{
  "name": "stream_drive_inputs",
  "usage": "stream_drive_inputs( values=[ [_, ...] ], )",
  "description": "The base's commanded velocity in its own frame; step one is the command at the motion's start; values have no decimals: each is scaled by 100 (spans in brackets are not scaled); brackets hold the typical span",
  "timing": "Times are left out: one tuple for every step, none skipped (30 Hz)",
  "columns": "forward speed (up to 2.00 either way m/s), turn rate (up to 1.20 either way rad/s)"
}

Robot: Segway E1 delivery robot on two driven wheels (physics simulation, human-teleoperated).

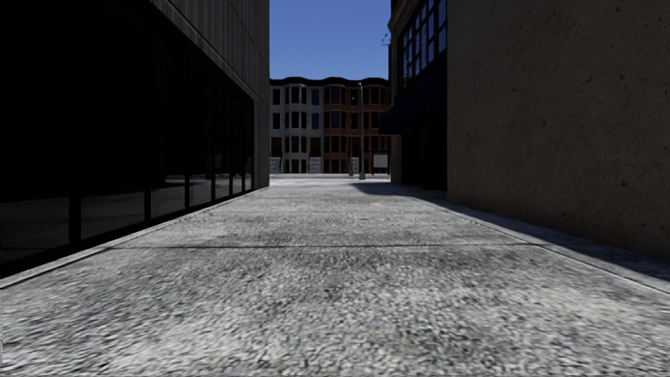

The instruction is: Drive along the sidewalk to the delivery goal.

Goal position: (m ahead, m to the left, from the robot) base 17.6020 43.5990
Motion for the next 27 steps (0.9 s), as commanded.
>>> stream_drive_inputs(
  values=[
    [200,0],
    [200,0],
    [200,0],
    [200,0],
    [200,0],
    [200,0],
    [200,0],
    [200,0],
    [200,0],
    [200,0],
    [200,0],
    [200,0],
    [200,0],
    [200,0],
    [200,0],
    [200,0],
    [200,0],
    [200,0],
    [200,0],
    [200,0],
    [200,0],
    [200,0],
    [200,0],
    [200,0],
    [200,0],
    [200,0],
    [200,0]
  ],
)
